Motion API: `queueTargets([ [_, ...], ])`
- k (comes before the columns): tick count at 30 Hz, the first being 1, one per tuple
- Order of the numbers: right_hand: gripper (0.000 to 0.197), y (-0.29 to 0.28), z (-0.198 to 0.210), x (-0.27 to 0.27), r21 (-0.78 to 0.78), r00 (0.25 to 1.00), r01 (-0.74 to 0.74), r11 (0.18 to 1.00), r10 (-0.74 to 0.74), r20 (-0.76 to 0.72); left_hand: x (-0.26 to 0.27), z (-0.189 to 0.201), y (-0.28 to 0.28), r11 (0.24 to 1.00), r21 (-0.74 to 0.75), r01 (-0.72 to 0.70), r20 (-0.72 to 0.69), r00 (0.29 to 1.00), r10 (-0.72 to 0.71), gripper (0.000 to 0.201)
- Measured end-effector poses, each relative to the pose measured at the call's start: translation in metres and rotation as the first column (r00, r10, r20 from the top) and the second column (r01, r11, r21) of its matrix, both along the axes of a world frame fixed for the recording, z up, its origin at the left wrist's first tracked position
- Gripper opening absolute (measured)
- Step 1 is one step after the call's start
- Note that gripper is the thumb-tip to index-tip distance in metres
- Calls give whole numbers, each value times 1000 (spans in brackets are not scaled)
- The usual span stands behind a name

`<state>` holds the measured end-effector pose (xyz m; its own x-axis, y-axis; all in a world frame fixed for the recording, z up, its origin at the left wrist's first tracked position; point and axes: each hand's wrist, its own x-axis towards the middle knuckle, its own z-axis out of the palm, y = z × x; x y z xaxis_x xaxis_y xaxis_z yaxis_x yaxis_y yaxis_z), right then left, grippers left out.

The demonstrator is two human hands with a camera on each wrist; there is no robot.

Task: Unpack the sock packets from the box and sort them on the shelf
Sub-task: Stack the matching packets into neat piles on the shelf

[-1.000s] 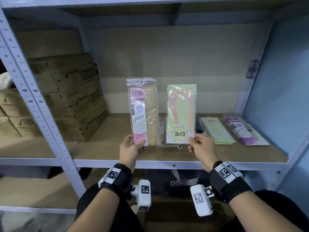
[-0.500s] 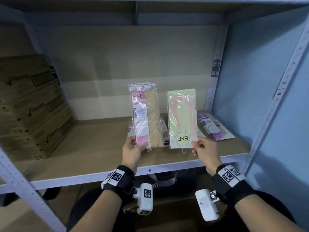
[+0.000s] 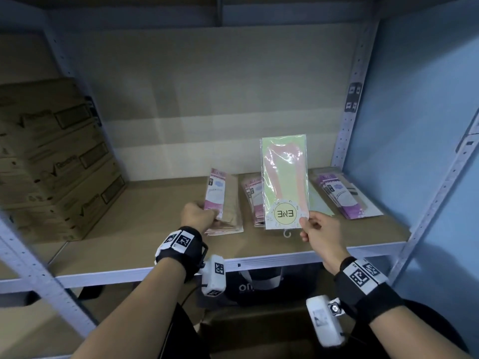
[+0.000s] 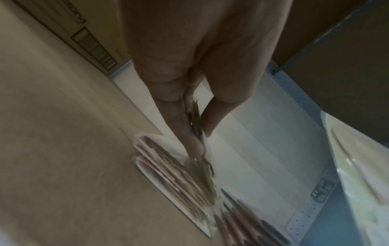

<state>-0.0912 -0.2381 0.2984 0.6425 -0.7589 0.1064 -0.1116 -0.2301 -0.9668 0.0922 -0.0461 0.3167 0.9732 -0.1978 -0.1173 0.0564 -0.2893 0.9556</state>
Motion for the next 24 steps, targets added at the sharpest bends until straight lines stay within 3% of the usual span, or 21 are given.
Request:
queueTargets([
  [4,10,-1,1,2,-5,1000,-1,1000,1,-3,3,-4,1,970,243,-22,142,990,-14,13],
  [12,11,3,4,5,-13,999,-40,999,41,21,6,-19,1,760,649,-32,192,974,-123,59],
  [14,11,4,4,6,-33,999,-51,998,51,11,2,-23,0,761,645,-69,265,954,-139,63],
  [18,12,6,4,9,-49,997,-71,996,72,11,5,-27,-1,753,650,102,226,920,-320,48],
  [24,11,7,5,13,-72,998,-70,995,70,2,5,-26,-5,806,578,126,234,921,-312,43],
])
